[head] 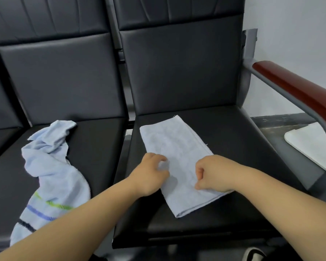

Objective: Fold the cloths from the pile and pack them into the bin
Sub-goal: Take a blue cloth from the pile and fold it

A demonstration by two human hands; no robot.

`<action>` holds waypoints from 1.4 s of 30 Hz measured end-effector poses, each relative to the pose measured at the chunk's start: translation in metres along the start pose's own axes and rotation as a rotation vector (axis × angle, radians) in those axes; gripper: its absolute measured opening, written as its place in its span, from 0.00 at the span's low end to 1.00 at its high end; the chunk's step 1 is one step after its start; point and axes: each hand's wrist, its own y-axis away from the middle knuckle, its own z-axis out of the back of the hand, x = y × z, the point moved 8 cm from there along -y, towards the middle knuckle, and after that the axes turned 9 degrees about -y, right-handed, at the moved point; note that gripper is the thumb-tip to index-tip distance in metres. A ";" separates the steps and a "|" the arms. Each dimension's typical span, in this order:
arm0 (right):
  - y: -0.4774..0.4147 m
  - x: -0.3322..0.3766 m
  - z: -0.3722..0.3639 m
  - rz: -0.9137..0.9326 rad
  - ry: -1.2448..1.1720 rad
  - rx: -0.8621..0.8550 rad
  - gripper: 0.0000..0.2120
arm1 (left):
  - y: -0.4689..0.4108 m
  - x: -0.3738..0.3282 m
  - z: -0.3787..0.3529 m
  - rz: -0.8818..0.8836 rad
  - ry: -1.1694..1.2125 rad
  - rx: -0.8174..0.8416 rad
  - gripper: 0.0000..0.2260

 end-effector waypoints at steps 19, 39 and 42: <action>0.009 -0.012 0.014 -0.053 -0.322 0.026 0.03 | 0.041 -0.013 0.029 0.036 0.102 0.203 0.06; -0.073 -0.014 0.051 -0.102 -0.947 -0.511 0.08 | -0.027 0.062 0.061 0.356 0.371 -0.260 0.09; -0.085 -0.030 0.040 -0.253 -0.715 -0.378 0.18 | -0.029 0.072 0.061 0.417 0.101 -0.238 0.19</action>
